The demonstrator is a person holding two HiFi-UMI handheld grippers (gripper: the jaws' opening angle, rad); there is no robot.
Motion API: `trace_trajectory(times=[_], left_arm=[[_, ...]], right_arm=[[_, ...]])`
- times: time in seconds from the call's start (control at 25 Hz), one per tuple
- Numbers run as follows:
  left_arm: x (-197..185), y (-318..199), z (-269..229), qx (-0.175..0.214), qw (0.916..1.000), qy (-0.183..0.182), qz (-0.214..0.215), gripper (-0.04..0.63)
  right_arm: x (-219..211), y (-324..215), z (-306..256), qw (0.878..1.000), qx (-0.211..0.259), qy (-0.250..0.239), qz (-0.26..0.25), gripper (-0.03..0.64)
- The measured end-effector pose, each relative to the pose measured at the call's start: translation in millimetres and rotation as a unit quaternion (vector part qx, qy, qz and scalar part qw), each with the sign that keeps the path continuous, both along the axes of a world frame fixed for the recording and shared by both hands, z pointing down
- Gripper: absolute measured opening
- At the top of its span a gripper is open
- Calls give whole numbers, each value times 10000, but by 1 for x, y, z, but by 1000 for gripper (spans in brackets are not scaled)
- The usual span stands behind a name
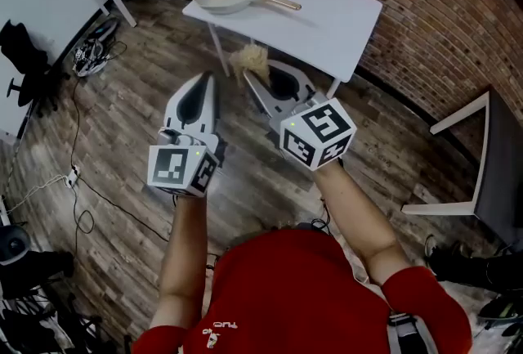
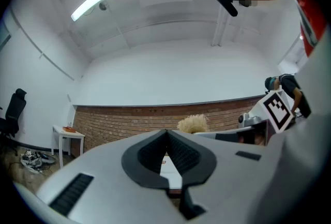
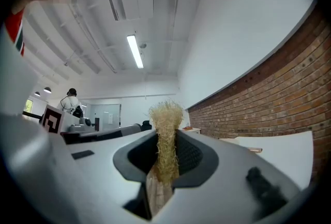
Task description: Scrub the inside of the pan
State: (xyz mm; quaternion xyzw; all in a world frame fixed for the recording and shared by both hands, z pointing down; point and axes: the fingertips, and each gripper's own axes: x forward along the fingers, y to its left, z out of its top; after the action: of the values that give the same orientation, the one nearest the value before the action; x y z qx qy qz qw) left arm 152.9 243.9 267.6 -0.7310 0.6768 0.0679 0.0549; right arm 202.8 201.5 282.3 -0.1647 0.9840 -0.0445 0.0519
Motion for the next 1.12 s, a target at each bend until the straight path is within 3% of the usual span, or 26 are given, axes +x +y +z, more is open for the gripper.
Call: trace_trajectory(times=[0.36,0.8,1.12], left_arm=[[4,-22,2,-107,9998,-159,-76,12],[0,-49,5,-193,9984,-226,-486,12],[-45,-76,7,-183,9978,-245,-588,12]], right_arm=[[-3,-22,-7,9999,106,76,-94,87],[7,-65,4,9997,-27,61,-240,87],[-35,-97,2,9995,42,123,-276,87]])
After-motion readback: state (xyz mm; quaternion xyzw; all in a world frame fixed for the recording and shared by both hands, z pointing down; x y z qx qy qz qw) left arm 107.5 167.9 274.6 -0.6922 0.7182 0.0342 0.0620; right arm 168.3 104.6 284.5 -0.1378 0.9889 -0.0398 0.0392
